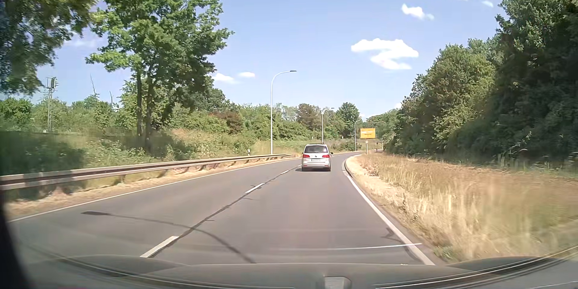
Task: Follow the waypoints while adhering to traffic rules and regulations
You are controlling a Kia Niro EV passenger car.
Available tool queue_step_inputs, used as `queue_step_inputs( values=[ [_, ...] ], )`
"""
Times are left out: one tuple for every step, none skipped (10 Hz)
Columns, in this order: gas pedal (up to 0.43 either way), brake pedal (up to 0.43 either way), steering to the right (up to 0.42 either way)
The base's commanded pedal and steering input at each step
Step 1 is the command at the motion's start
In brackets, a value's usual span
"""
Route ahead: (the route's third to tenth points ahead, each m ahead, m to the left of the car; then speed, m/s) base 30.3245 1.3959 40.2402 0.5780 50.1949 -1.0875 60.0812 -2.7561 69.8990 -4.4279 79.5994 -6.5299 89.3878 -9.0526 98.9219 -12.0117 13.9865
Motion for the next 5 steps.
queue_step_inputs(
  values=[
    [0.067,0.030,0.014],
    [0.067,0.030,0.014],
    [0.067,0.030,0.014],
    [0.067,0.030,0.014],
    [0.079,0.030,0.014]
  ],
)
